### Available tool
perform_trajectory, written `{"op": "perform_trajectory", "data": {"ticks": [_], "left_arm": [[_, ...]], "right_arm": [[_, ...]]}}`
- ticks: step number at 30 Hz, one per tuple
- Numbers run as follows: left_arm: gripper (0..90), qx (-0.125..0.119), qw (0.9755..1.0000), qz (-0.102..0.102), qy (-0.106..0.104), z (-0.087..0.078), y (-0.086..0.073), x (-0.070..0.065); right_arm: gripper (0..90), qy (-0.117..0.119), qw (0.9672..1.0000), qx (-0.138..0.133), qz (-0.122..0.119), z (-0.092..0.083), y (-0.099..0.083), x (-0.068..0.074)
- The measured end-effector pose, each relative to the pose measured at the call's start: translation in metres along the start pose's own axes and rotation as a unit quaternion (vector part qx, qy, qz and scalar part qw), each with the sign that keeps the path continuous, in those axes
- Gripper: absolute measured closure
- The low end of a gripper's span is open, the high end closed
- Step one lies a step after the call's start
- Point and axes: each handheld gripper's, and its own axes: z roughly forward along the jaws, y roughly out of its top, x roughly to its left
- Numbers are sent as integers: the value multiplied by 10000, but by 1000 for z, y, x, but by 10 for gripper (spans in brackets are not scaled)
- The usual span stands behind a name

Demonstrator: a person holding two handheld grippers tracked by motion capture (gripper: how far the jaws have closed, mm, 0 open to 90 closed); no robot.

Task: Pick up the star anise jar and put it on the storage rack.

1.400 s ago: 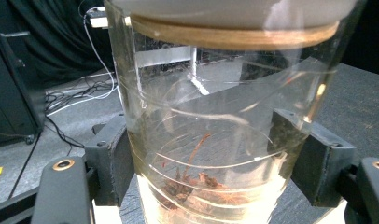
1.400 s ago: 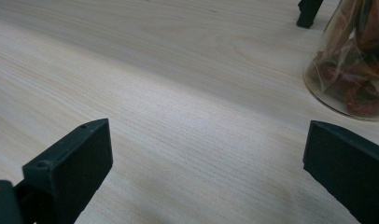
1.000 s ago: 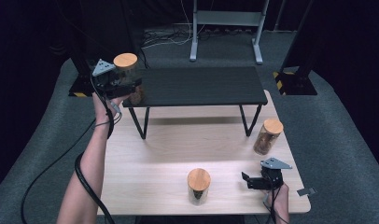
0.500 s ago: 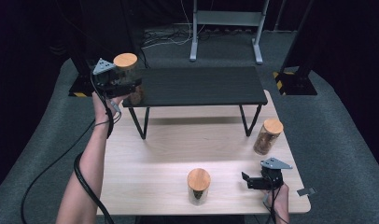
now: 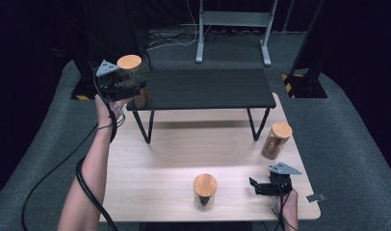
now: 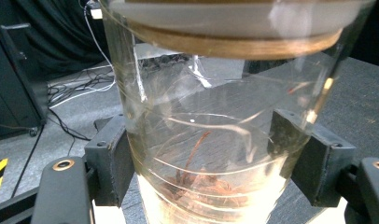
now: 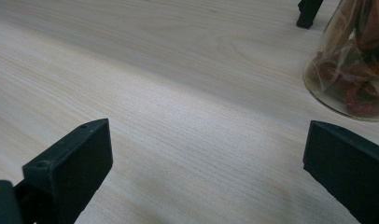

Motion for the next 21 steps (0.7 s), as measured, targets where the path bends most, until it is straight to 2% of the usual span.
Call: {"op": "perform_trajectory", "data": {"ticks": [21], "left_arm": [[243, 81, 10000, -19, 39, 0, 2, -1]], "right_arm": [[6, -9, 10000, 3, -13, 0, 0, 0]]}}
